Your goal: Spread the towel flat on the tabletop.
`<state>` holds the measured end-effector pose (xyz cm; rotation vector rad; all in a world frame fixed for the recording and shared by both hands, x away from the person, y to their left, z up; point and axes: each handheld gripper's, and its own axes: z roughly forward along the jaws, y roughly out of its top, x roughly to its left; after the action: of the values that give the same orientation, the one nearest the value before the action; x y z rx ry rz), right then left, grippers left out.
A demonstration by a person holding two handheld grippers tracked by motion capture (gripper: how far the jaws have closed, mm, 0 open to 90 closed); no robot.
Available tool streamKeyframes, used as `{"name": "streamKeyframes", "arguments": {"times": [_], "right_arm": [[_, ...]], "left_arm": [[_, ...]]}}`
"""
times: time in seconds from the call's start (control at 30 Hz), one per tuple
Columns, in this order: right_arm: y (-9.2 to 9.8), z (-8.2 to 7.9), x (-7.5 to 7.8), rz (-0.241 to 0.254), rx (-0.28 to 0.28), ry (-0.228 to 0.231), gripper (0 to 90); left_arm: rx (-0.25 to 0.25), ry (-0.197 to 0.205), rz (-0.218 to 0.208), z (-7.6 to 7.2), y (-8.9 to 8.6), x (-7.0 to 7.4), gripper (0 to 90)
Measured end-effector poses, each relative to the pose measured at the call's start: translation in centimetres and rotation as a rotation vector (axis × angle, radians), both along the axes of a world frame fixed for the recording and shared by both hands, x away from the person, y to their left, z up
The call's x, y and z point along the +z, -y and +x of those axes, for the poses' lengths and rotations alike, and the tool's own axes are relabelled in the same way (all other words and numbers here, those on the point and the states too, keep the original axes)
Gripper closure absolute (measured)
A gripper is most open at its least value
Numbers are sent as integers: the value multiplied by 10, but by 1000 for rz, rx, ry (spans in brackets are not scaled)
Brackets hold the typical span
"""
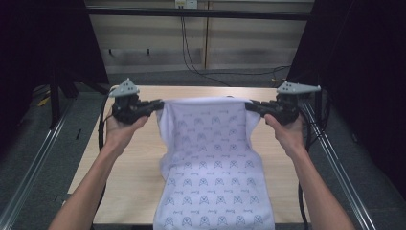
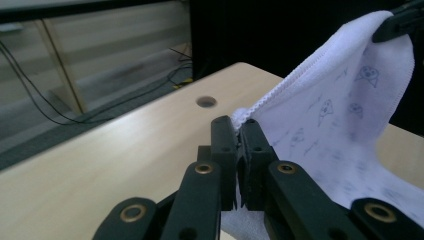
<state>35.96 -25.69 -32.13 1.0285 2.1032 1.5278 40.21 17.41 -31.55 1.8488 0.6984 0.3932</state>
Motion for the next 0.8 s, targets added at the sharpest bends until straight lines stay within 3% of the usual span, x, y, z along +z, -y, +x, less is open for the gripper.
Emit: {"name": "streamKeyframes", "arguments": {"times": [0.07, 0.13, 0.2, 0.23, 0.3, 0.37, 0.4, 0.47, 0.5, 0.63, 0.73, 0.8], "right_arm": [[2, 19, 3, -5, -36, 9, 827], [3, 36, -1, -46, -118, 4, 739], [10, 48, -11, -61, -212, -18, 601], [15, 51, -16, -44, -233, -24, 593], [24, 51, -28, 4, -226, -50, 571], [28, 46, -41, -6, -212, -69, 566], [29, 42, -47, -2, -194, -82, 566], [29, 34, -58, -4, -182, -97, 567], [28, 30, -63, 2, -164, -106, 567], [22, 9, -84, -2, -88, -145, 592], [19, 0, -106, -34, -69, -194, 601], [16, -1, -124, -61, -61, -231, 597]], "left_arm": [[56, -14, -6, 20, 3, 2, 818], [130, -52, -31, 34, 3, -3, 661], [168, -69, -32, 38, -3, -12, 648], [162, -83, -47, 39, -6, -18, 641], [154, -91, -34, 35, -11, -28, 631], [162, -109, -41, 34, -18, -37, 593], [178, -113, -20, 34, -23, -41, 598], [188, -140, -36, 33, -30, -49, 594], [179, -156, -49, 30, -33, -53, 595], [103, -204, -19, 11, -32, -78, 637], [31, -244, 17, -9, -28, -108, 730], [4, -293, 38, -21, -27, -131, 754]]}}
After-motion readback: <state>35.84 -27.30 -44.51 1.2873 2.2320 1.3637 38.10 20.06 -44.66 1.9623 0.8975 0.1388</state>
